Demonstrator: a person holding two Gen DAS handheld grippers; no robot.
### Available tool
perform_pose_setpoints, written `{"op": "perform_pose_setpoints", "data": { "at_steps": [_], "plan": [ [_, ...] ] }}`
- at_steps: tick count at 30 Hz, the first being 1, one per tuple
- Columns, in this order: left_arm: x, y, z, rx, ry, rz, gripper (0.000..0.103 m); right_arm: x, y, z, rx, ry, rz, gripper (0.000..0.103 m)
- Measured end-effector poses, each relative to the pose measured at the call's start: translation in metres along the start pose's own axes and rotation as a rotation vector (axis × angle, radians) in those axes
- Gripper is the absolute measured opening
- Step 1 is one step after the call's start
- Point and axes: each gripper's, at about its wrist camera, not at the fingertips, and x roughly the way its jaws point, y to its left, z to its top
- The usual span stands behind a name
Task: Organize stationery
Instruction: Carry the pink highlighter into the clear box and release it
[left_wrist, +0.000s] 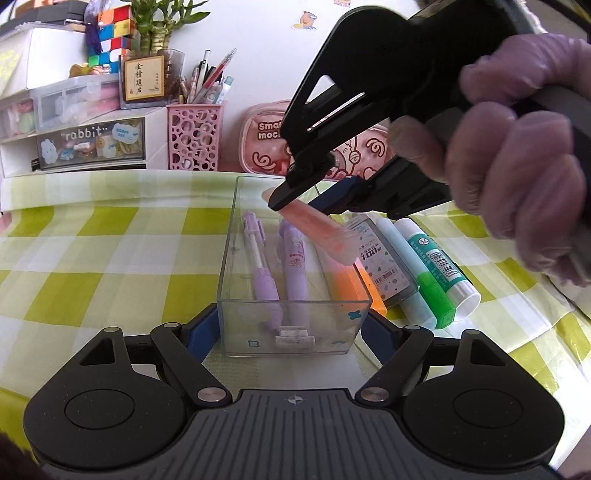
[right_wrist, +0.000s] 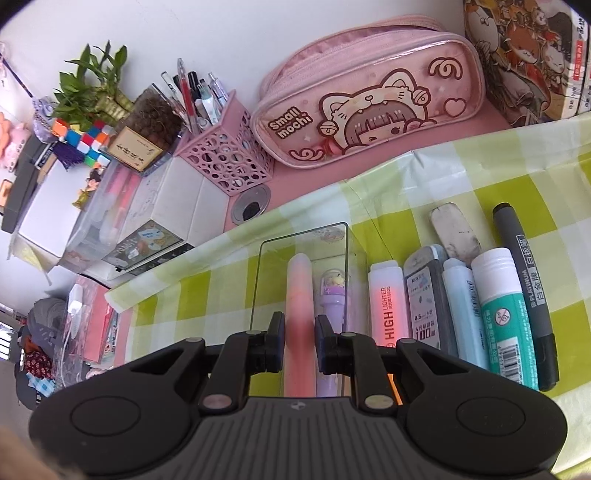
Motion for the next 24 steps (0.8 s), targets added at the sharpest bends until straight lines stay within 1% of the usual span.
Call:
{"op": "perform_pose_setpoints", "data": {
  "at_steps": [9,14,18,24],
  "plan": [
    [-0.001,0.001,0.000,-0.012,-0.004,-0.017,0.079,0.018,0.007,-0.004,-0.028,0.013,-0.052,0.039],
    [-0.002,0.001,-0.001,-0.013,-0.004,-0.019,0.078,0.019,0.012,-0.006,-0.067,0.002,-0.081,0.039],
    [-0.002,0.000,-0.001,-0.013,-0.005,-0.019,0.078,0.018,0.012,-0.005,-0.072,0.022,-0.074,0.040],
    [-0.002,0.001,-0.001,-0.012,-0.004,-0.018,0.078,0.012,0.011,-0.006,-0.102,0.020,-0.045,0.040]
  ]
}}
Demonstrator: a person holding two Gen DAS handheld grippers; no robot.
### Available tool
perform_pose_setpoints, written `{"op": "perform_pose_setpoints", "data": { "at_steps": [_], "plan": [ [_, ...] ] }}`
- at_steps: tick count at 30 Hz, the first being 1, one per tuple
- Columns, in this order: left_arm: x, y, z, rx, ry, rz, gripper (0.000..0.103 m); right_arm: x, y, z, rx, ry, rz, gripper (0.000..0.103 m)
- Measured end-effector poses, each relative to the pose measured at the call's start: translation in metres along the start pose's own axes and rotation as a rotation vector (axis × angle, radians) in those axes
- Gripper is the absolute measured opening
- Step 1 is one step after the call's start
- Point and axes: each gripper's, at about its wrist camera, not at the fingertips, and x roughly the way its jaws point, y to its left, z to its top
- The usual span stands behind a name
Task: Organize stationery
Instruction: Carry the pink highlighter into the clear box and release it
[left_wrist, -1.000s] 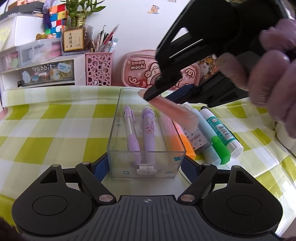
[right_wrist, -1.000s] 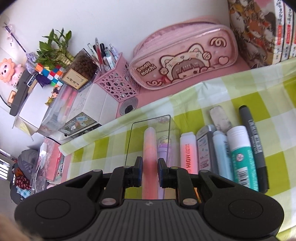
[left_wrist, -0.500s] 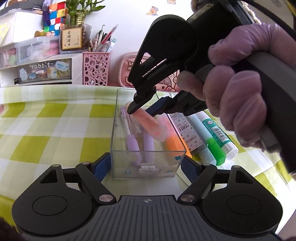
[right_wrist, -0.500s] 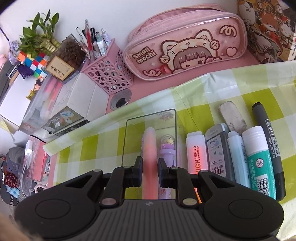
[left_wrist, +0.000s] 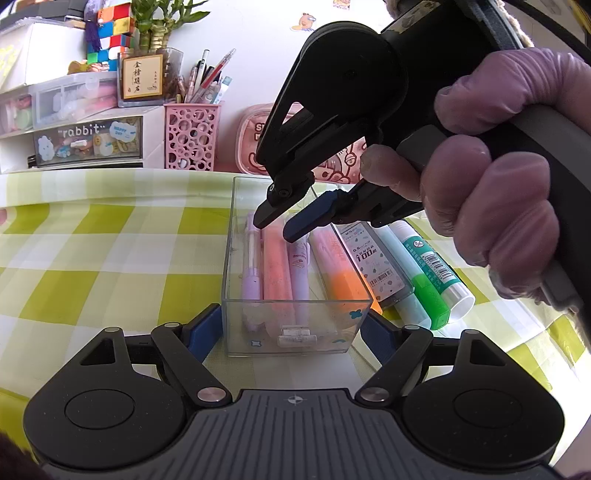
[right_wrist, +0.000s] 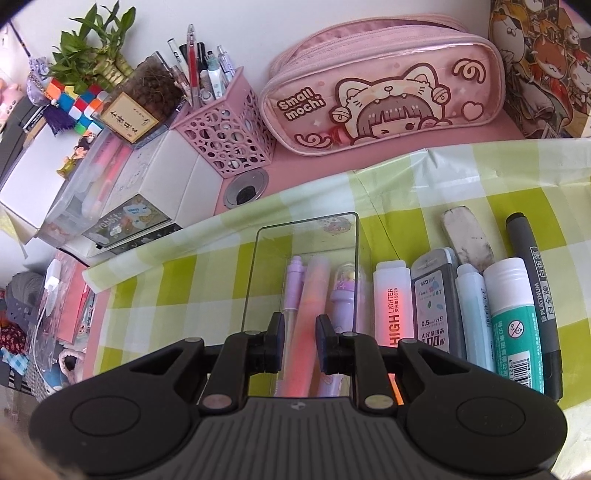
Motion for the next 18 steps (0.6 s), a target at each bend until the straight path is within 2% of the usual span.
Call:
{"op": "perform_pose_setpoints", "data": {
  "at_steps": [12,18],
  "plan": [
    [0.000,0.000,0.000,0.001,0.001,0.001,0.078,0.012,0.020,-0.008,-0.180,-0.003,-0.080,0.034],
    [0.000,0.000,0.000,0.001,0.000,0.001,0.078,-0.010,0.013,-0.006,-0.144,-0.025,0.037,0.035]
  ]
}}
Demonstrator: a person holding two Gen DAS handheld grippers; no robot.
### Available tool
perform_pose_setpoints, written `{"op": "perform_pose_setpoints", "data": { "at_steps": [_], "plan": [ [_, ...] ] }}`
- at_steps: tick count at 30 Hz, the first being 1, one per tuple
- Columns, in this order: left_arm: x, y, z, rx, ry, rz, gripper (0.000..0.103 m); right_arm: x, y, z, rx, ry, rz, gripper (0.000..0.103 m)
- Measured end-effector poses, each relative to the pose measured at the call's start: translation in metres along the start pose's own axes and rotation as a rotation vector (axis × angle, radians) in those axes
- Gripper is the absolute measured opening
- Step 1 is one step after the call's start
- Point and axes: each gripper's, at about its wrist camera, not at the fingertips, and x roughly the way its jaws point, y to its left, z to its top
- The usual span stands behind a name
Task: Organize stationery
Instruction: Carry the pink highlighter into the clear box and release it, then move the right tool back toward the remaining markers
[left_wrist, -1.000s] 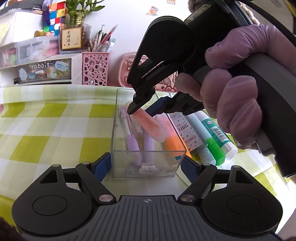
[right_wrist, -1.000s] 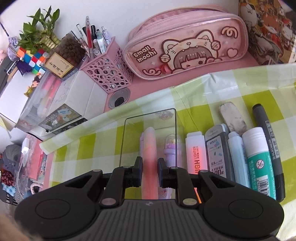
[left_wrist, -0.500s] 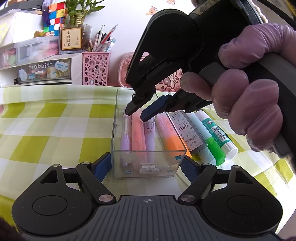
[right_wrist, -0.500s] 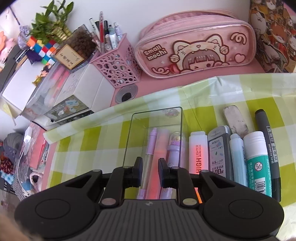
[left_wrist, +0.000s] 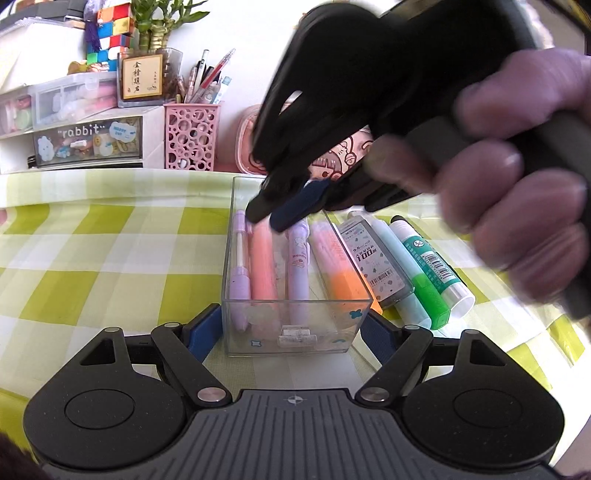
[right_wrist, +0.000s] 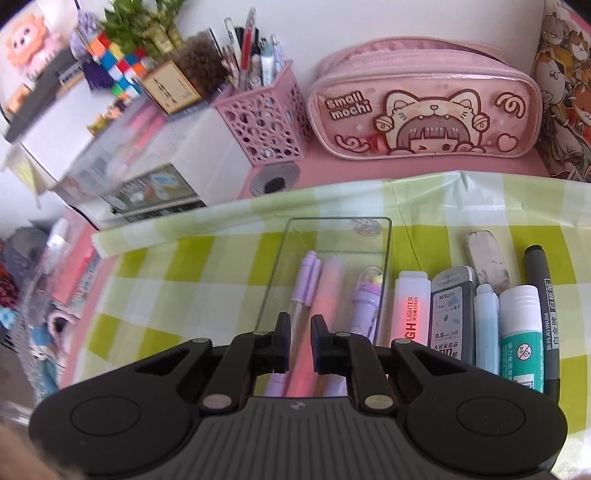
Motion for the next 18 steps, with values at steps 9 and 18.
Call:
{"op": "perform_pose_setpoints", "data": {
  "at_steps": [9,18],
  "plan": [
    [0.001,0.000,0.000,0.006,0.002,0.005,0.078,-0.054,-0.034,-0.006,0.038,-0.118,-0.002,0.047],
    [0.002,-0.003,0.000,0.023,0.007,0.019,0.078,-0.074,-0.067,-0.030,0.098,-0.165,-0.038,0.059]
  ]
}}
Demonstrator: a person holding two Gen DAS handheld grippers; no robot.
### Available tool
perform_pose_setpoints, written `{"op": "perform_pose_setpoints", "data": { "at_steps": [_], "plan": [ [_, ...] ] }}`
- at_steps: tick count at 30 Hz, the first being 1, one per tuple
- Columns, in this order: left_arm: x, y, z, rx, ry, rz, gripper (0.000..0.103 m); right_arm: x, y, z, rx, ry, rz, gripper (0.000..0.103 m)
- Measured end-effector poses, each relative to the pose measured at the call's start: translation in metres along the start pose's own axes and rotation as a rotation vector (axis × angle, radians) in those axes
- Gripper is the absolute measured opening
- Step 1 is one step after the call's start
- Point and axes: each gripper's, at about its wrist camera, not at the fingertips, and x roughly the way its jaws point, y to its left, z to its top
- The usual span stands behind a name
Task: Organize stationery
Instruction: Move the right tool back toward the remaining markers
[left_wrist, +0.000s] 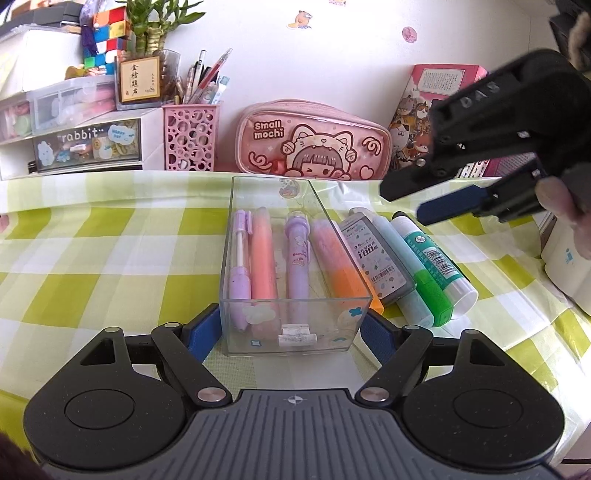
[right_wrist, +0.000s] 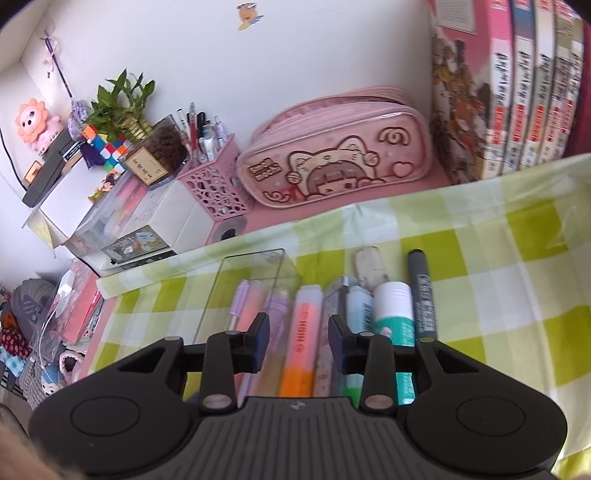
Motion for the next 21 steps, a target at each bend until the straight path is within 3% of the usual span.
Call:
{"op": "perform_pose_setpoints", "data": {
  "at_steps": [7,12,21],
  "plan": [
    [0.000,0.000,0.000,0.000,0.000,0.002,0.078,-0.015,-0.022,-0.025,0.071,-0.059,-0.017,0.070],
    [-0.001,0.002,0.000,-0.009,-0.004,-0.004,0.077,-0.027,-0.043,-0.042,0.191,-0.074,0.060,0.074],
    [-0.002,0.003,-0.001,-0.013,-0.008,-0.002,0.077,-0.033,-0.055,-0.048,0.217,-0.125,0.006,0.078]
  ]
}}
